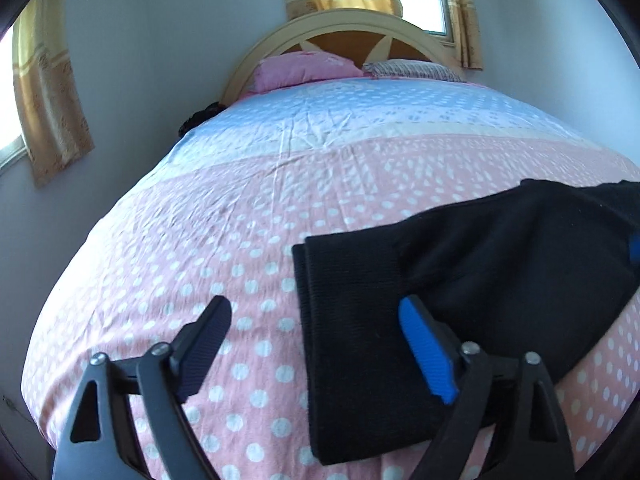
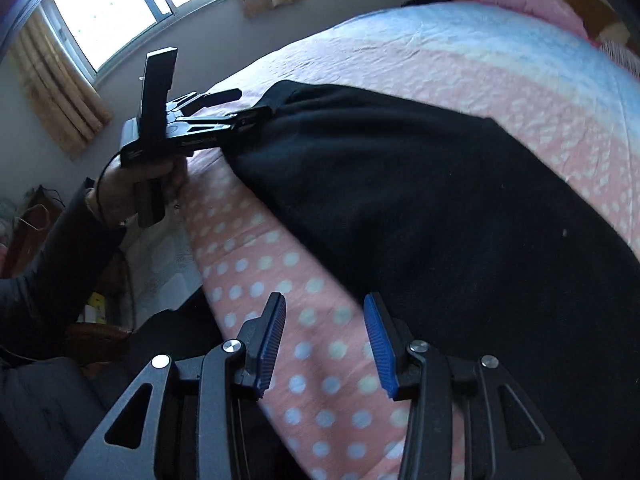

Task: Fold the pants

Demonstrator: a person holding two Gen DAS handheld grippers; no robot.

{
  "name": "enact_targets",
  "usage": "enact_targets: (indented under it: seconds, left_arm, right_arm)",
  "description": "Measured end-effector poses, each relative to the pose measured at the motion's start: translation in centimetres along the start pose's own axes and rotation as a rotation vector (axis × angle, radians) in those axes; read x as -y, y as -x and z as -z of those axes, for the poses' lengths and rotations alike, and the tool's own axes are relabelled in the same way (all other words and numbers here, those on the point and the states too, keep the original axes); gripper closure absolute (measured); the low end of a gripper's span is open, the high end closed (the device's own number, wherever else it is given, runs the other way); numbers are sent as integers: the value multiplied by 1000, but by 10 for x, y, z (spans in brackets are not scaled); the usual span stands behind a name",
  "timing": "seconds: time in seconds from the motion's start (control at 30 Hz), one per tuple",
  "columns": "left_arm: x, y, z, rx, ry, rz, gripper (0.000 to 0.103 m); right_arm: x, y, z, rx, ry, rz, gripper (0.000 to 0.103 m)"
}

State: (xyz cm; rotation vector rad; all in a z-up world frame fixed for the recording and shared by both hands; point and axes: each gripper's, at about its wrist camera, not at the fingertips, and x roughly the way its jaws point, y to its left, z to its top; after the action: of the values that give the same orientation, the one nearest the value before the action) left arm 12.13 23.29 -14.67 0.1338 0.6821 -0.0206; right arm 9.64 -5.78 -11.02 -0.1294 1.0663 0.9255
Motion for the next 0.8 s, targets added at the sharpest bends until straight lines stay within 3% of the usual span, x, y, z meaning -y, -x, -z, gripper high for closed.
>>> enact_targets:
  seconds: [0.2,0.33,0.43,0.57,0.8]
  left_arm:
    - [4,19,-3,33,-1,-45,12]
    - [29,47,-21,125,-42,7,12]
    - [58,56,-29,140,-73,86,12]
    - [99,48,-31,94,-89,203,12]
    - [150,32,-25,62,-189,236,12]
  right_arm:
    - [40,88,37,175,-102,170,60]
    - [88,138,76,214,-289,310,60]
    - [119,166,117,251,-475,314,60]
    - [145,176,157,279,-644,310,60]
    - [172,179,174,413,-846,266,65]
